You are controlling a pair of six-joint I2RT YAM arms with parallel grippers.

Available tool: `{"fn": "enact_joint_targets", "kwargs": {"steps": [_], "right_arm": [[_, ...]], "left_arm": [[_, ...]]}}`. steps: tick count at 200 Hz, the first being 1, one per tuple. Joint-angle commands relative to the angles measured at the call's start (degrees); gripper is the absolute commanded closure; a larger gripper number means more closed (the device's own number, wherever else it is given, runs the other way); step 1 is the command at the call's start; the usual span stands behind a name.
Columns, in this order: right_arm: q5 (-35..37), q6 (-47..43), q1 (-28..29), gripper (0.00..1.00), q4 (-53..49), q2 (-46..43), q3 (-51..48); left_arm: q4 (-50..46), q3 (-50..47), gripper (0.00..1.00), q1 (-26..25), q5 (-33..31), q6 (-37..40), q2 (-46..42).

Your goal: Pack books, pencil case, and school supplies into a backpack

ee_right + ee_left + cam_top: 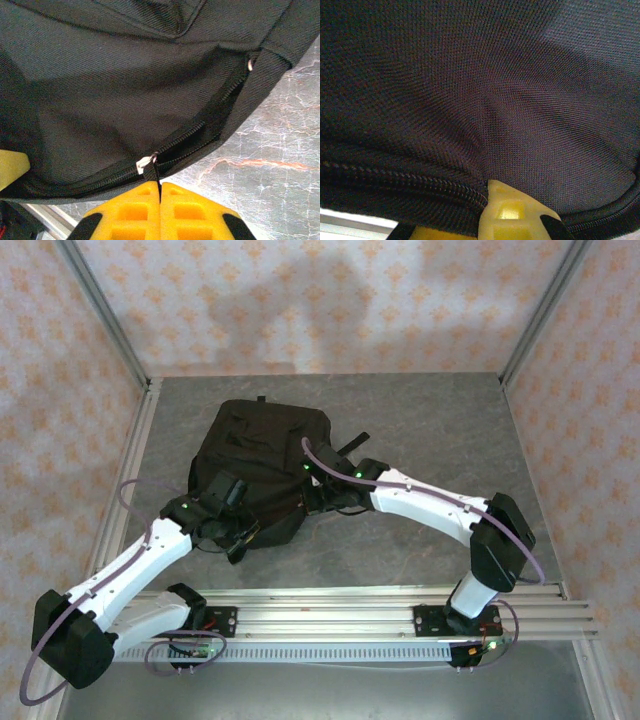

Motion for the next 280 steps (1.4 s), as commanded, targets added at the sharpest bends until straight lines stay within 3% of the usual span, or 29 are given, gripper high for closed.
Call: {"fn": "enact_joint_targets", "kwargs": {"steps": [1, 118, 184, 238, 280], "right_arm": [[3.4, -0.3, -0.6, 1.00, -1.6, -1.7, 0.7], [7.5, 1.1, -3.2, 1.00, -2.1, -2.3, 0.2], [4.7, 4.2, -8.5, 1.00, -0.7, -1.5, -0.7], [4.8, 5.9, -9.1, 1.00, 0.4, -0.3, 0.1], [8.8, 8.8, -12.0, 1.00, 0.8, -1.1, -2.0]], "left_arm": [[0.0, 1.3, 1.00, -0.4, -2.3, 0.6, -1.1], [-0.1, -0.3, 1.00, -0.3, -2.9, 1.1, -3.2], [0.3, -1.0, 1.00, -0.4, -2.7, 1.5, -3.5], [2.4, -1.4, 1.00, -0.4, -1.5, 2.7, -3.0], [7.7, 1.8, 1.00, -5.6, -0.6, 6.1, 2.4]]}}
